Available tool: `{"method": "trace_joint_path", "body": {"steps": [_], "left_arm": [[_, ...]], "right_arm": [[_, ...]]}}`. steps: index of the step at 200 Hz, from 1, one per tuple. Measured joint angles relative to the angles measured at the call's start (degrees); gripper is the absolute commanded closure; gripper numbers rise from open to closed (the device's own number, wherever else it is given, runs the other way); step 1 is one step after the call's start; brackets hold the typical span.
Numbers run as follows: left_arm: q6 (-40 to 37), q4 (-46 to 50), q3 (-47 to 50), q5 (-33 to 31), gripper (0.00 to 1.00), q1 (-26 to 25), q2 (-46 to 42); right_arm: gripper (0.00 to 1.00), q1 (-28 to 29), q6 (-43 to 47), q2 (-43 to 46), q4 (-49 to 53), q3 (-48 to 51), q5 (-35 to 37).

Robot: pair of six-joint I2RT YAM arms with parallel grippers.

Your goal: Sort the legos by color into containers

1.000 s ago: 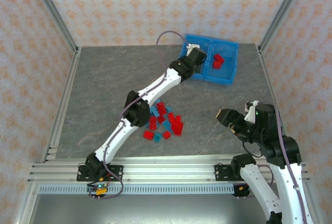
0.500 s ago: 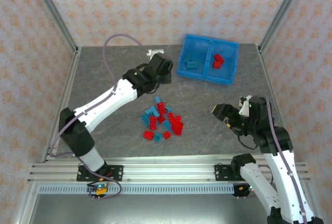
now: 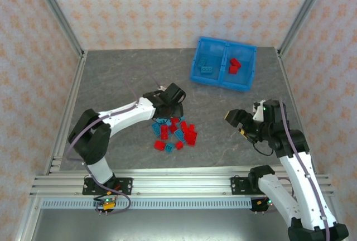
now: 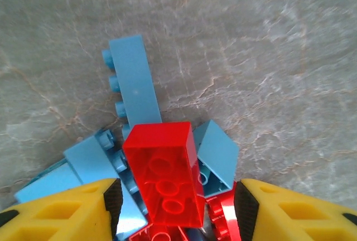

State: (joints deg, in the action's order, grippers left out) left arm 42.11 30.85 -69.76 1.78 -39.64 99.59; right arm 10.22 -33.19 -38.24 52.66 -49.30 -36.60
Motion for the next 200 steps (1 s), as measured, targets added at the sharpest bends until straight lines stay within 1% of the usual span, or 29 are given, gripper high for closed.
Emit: {"method": "trace_joint_path", "body": {"steps": [19, 51, 60, 80, 105, 135, 179, 200], "left_arm": [[0.1, -0.7, 0.0, 0.8, 0.4, 0.0, 2.7], [0.1, -1.6, 0.0, 0.7, 0.4, 0.0, 4.5], [0.1, -2.0, 0.0, 0.7, 0.43, 0.0, 4.6], [0.1, -2.9, 0.0, 0.6, 0.53, 0.0, 4.9], [0.2, -4.1, 0.0, 0.5, 0.63, 0.0, 5.0], [0.6, -4.8, 0.0, 0.4, 0.7, 0.0, 5.0], [1.4, -4.5, -0.6, 0.6, 0.72, -0.3, 2.7], [1.0, -3.5, -5.6, 0.5, 0.72, -2.2, 1.3]], "right_arm": [[0.1, 0.0, 0.0, 1.2, 0.5, 0.0, 0.2], [0.1, 0.0, -0.2, 2.3, 0.5, -0.2, 0.2], [0.1, 0.0, -0.2, 2.3, 0.6, -0.2, 0.2], [0.1, 0.0, -0.2, 2.3, 0.9, -0.2, 0.2], [0.1, 0.0, -0.2, 2.3, 1.2, -0.2, 0.2], [0.1, 0.0, -0.2, 2.4, 2.0, -0.5, 0.2], [0.1, 0.0, -0.2, 2.5, 2.2, -0.9, 0.2], [0.1, 0.0, -0.2, 2.6, 2.2, -0.9, 0.2]]}}
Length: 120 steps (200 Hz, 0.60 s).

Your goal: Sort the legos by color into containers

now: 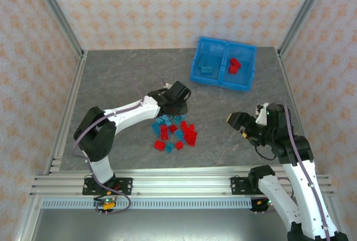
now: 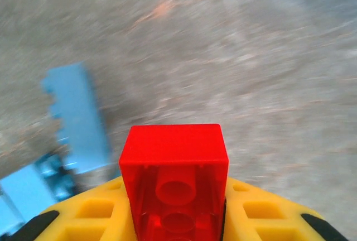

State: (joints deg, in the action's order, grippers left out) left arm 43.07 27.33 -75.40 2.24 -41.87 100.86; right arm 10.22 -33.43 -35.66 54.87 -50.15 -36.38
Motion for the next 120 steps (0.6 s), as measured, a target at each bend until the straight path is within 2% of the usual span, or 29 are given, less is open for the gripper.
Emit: {"method": "trace_joint_path", "body": {"steps": [32, 50, 82, 120], "left_arm": [[-1.8, -1.1, -11.6, -0.4, 0.75, -4.4, 0.6], [-2.9, -2.6, -18.5, -0.8, 0.76, -6.0, 3.9], [-6.8, -4.3, -33.8, -1.9, 0.76, -6.3, 17.1], [-15.6, -1.4, -54.2, -4.0, 0.76, -6.3, 33.9]], "right_arm": [[0.1, 0.0, -0.4, 0.9, 0.0, 0.0, 0.4], [0.1, 0.0, -0.7, 1.9, 0.1, -0.1, 1.0], [0.11, 0.0, -1.3, 4.5, 1.9, -1.0, 3.4], [0.1, 0.0, -2.2, 9.4, 5.3, -2.1, 8.7]]}}
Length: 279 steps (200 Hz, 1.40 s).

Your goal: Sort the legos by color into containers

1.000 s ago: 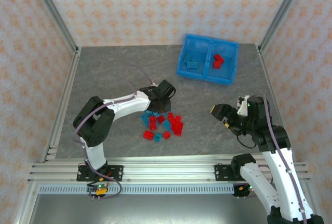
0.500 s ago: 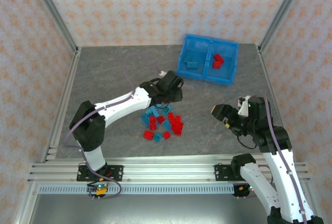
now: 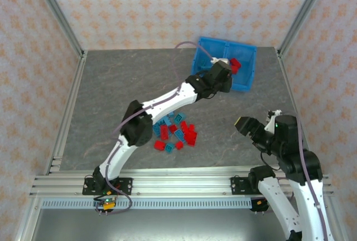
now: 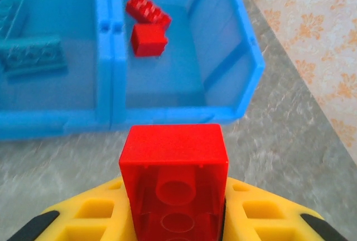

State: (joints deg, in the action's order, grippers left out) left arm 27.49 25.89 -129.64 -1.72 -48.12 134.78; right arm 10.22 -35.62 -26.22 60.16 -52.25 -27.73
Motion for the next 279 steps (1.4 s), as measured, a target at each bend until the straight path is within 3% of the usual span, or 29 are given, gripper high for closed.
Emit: {"method": "trace_joint_path", "body": {"steps": [26, 49, 112, 139, 175, 193, 227, 248, 263, 279], "left_arm": [[-6.3, 0.3, -15.7, -1.6, 0.76, 0.0, 9.5], [-10.3, -1.4, -23.8, -4.2, 0.76, 0.0, 14.8], [-15.6, -17.5, -29.5, -15.8, 0.74, 0.1, 25.7], [-17.7, -23.2, -31.3, -18.1, 0.54, 0.2, 30.3], [-18.1, -24.1, -31.4, -19.2, 0.25, 0.8, 31.3], [-17.7, -24.0, -32.0, -19.3, 0.18, 1.3, 31.3], [-16.4, -18.5, -32.0, -18.3, 0.13, 2.3, 29.3], [-13.9, -11.8, -28.1, -16.3, 0.13, 2.4, 23.1], [-12.5, -9.8, -19.3, -14.4, 0.13, 2.4, 13.9], [-12.4, -12.4, -0.8, -11.1, 0.11, 2.4, -1.8]], "right_arm": [[0.1, 0.0, -1.2, 2.8, 1.3, 0.0, 2.8], [0.1, 0.0, -1.8, 3.2, 2.1, 0.0, 3.8], [0.1, 0.0, -1.6, 3.2, 5.3, -0.7, 4.4], [0.1, 0.0, -0.5, 3.3, 7.2, -1.8, 4.4], [0.1, 0.0, 0.1, 3.4, 8.4, -2.1, 5.1], [0.1, 0.0, 0.1, 3.4, 8.4, -2.1, 5.0], [0.1, 0.0, -0.4, 3.4, 7.7, -1.8, 5.0], [0.1, 0.0, -0.6, 3.4, 7.7, -1.4, 5.0], [0.11, 0.0, -0.8, 3.4, 7.5, -1.0, 5.0], [0.13, 0.0, -0.8, 3.2, 7.0, -0.4, 5.0]]}}
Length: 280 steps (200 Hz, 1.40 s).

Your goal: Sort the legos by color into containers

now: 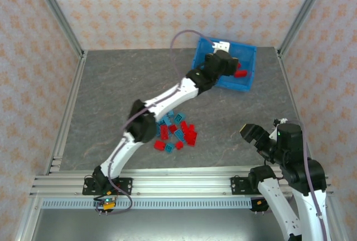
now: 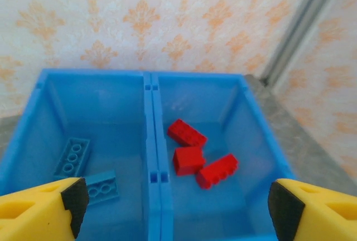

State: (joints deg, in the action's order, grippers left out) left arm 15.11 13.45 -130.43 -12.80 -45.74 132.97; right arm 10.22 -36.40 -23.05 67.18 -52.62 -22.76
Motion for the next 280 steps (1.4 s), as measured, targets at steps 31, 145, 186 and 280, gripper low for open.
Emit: {"method": "trace_joint_path", "body": {"steps": [31, 145, 186, 280], "left_arm": [[-2.1, -8.9, 29.9, 7.1, 0.03, 0.2, -29.8], [-39.3, 23.6, 69.7, 25.4, 0.0, -1.2, -87.4], [-42.3, 36.1, 76.0, 25.3, 0.0, -1.3, -99.8], [-41.1, 35.6, 89.0, 29.3, 0.0, -1.3, -103.4]], "right_arm": [[0.14, 0.0, 0.5, -3.8, -2.3, 0.8, -1.6], [0.12, 29.3, 2.2, -51.8, -25.2, -10.7, 5.6], [0.12, 34.6, 5.2, -74.4, -29.1, -25.9, 9.3], [0.48, 34.8, 12.2, -102.4, -29.1, -48.3, 16.3]]}}
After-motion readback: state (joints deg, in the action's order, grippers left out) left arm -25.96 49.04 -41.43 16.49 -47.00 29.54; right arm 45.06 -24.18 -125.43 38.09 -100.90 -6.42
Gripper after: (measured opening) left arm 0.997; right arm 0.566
